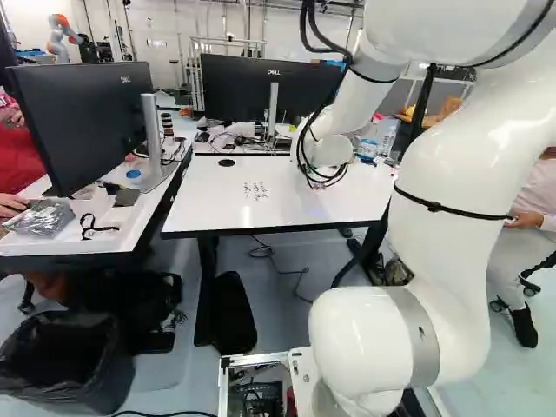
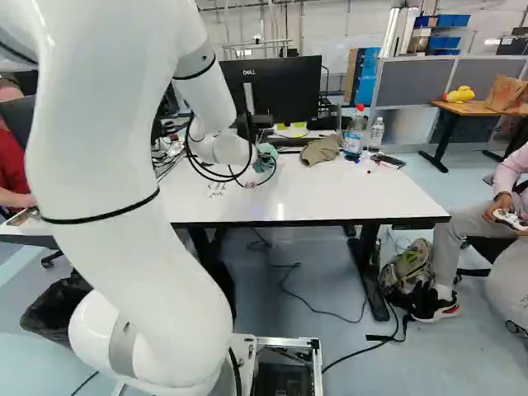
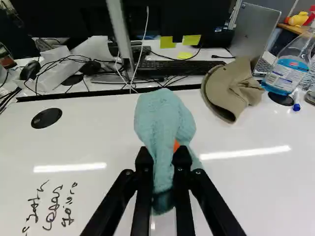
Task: Clean the table with the green towel
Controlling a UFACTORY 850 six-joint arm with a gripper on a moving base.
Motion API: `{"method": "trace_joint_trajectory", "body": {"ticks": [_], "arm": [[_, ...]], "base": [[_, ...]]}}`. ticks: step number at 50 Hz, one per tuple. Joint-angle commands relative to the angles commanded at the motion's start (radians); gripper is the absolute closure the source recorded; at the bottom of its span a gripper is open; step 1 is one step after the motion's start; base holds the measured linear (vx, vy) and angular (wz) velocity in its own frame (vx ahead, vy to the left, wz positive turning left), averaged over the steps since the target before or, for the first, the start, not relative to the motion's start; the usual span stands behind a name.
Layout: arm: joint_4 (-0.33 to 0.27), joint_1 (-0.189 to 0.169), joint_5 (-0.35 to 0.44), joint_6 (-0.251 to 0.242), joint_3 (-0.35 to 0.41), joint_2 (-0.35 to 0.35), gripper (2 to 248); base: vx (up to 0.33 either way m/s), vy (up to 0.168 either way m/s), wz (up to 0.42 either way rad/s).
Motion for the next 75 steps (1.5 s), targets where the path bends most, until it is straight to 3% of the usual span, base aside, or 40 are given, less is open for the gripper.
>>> {"method": "trace_joint_trajectory", "body": {"ticks": [29,52,75], "arm": [[0.0,-0.033,0.0,0.0,-0.161,-0.137,202],[0.0,-0.027,0.0,0.0,-0.29,-0.251,202],[0.0,-0.026,0.0,0.0,-0.303,-0.303,202]], "base": [[0.0,0.0,0.0],[0.0,0.0,0.0],[0.0,0.0,0.0]]}}
